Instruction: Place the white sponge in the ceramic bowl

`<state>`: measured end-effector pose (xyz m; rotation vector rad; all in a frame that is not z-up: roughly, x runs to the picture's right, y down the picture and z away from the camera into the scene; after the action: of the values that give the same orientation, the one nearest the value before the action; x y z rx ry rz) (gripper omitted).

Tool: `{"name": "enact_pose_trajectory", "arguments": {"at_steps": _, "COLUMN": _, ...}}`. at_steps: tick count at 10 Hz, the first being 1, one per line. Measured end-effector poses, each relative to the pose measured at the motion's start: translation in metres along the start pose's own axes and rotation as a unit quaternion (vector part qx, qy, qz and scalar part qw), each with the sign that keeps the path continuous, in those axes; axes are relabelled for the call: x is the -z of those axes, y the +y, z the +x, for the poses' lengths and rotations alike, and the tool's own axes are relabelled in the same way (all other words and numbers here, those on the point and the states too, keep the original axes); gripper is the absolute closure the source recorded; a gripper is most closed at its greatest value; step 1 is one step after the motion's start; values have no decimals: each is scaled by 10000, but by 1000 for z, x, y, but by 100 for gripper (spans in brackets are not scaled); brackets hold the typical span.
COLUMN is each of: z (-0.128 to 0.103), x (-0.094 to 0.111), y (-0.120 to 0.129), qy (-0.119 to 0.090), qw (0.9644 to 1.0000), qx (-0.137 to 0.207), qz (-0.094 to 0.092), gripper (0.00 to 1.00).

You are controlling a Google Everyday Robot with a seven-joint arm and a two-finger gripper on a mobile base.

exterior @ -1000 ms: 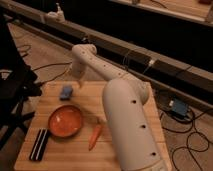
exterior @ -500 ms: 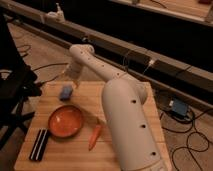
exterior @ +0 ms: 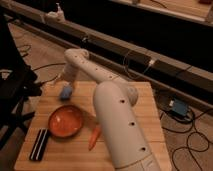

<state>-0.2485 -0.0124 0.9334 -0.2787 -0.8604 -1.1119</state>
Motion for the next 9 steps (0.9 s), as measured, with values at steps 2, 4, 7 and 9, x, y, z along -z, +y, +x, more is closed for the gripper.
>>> {"name": "enact_pose_trajectory", "arguments": {"at_steps": 2, "z": -2, "x": -5, "y": 4, "qy": -83, "qw": 10000, "qx": 6, "qz": -33, "gripper": 25}}
{"name": "enact_pose_trajectory", "arguments": {"at_steps": 4, "z": -2, "x": -5, "y": 3, "qy": -81, "qw": 10000, "qx": 9, "qz": -31, "gripper": 25}}
{"name": "enact_pose_trajectory", "arguments": {"at_steps": 7, "z": 4, "x": -10, "y": 9, "qy": -22, "qw": 9999, "qx": 56, "qz": -99, "gripper": 25}}
{"name": "enact_pose_trajectory", "arguments": {"at_steps": 9, "z": 10, "x": -21, "y": 23, "qy": 4, "qw": 9997, "qx": 57, "qz": -236, "gripper": 25}}
